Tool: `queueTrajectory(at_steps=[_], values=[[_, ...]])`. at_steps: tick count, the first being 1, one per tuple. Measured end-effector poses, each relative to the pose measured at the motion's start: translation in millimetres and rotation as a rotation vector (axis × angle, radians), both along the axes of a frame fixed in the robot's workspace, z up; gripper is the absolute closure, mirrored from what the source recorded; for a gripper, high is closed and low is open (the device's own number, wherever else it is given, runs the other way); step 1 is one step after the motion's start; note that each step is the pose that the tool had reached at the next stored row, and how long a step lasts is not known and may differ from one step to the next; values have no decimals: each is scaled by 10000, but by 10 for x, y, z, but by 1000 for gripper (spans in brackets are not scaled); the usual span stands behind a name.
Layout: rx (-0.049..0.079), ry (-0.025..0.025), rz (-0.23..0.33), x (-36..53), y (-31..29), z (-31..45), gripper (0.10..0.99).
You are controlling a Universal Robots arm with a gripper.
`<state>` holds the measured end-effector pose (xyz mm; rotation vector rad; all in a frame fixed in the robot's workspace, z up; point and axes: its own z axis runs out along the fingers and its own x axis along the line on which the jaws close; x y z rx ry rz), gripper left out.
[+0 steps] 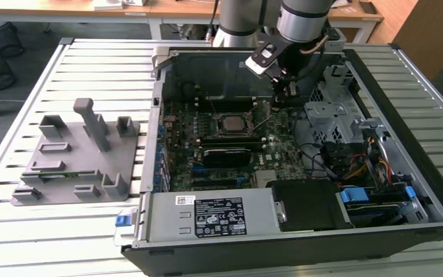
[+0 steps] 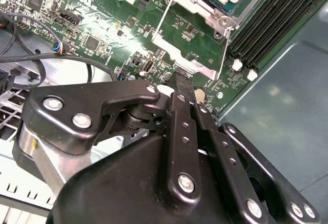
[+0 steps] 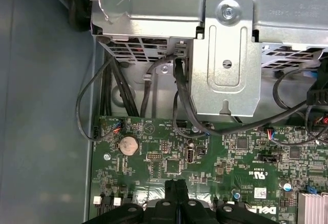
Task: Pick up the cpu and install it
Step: 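Close the cpu cover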
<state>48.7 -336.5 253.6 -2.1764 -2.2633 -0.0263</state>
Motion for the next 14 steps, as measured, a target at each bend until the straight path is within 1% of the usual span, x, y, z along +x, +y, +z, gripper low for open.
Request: queueTrajectory(at_steps=[5, 11, 14], values=[[0, 28, -1, 3, 3, -35, 980], [1, 43, 0, 3, 3, -76, 980], [-3, 50, -1, 3, 3, -81, 980]])
